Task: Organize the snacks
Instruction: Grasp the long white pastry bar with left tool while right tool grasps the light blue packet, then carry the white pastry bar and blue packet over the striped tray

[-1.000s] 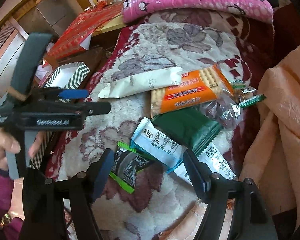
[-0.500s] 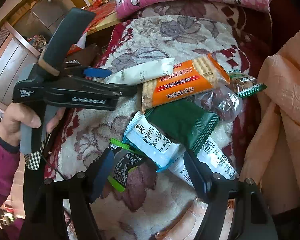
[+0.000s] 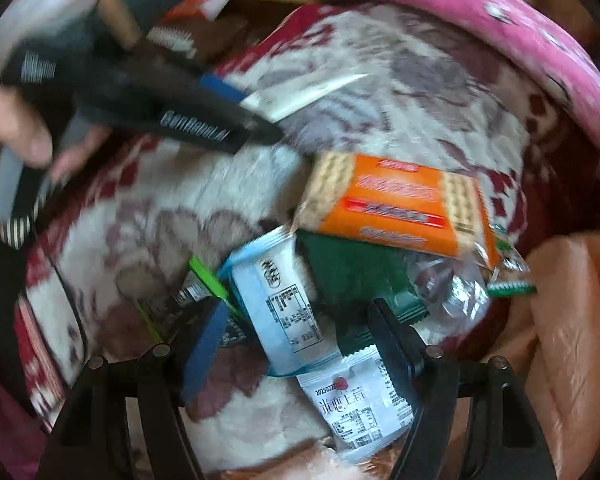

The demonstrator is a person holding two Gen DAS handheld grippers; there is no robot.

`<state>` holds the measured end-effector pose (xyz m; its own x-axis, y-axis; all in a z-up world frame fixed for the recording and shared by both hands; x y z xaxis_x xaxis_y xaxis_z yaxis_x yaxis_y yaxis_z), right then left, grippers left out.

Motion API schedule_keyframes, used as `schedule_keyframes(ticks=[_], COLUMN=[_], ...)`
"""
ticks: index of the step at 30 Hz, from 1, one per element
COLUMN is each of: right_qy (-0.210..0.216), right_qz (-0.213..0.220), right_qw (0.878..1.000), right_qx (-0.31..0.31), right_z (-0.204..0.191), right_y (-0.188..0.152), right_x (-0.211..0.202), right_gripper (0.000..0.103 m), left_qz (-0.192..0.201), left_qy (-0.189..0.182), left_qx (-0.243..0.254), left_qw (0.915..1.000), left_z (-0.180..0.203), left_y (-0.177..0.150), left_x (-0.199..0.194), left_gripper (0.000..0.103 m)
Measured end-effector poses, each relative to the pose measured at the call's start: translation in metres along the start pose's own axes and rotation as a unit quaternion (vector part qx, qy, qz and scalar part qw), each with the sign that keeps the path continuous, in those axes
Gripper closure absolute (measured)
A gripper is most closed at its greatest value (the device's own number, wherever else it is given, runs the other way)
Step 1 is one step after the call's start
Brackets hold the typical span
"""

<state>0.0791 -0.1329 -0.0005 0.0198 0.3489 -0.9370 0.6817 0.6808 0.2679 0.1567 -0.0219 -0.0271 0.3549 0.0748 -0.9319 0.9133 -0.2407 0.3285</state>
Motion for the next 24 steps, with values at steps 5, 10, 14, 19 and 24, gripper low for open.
schedule_keyframes(ticks=[5,10,14,19,24], right_qy=[-0.001,0.023,0.025,0.029,0.036], right_qz=[-0.027,0.009,0.013,-0.012,0.038], right_qw=[0.999,1.0,0.999,0.999,0.997], right_qx=[-0.036,-0.005,0.021,0.012,0.055], right_z=[-0.013,-0.009,-0.003,-0.016,-0.015], right_y=[-0.005,0.004,0.01,-0.006,-0.015], right_x=[0.013,0.006,0.012,0.022,0.003], right_gripper=[0.027,0.027,0.047,0.071,0.072], left_qz=[-0.005,-0.007,-0.013,-0.013,-0.012], left_qy=[-0.009,0.0,0.005,0.013,0.001], left_qx=[-0.002,0.002,-0.005,-0.011,-0.039], left_qw=[0.9999,1.0,0.9999,0.9998,0.9992], left_z=[0.006,0.01,0.007,0.001,-0.009], left_y=[0.001,0.002,0.0,-0.004,-0.014], left_x=[0.002,0.002,0.004,0.003,-0.006], left_gripper=[0.044,0.04,0.041,0.067,0.07])
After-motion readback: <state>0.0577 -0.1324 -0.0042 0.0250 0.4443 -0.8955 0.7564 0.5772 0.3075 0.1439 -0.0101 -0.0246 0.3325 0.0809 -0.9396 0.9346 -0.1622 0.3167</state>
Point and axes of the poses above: each gripper's, at about its wrist camera, not at the fingertips, and x roughly the way its jaws point, z to its right, y to its top, the point moved 5 cm from there along x, roughly the way its jaws point, and after that the axes turned 10 degrees about y, right-handed, at the moved point
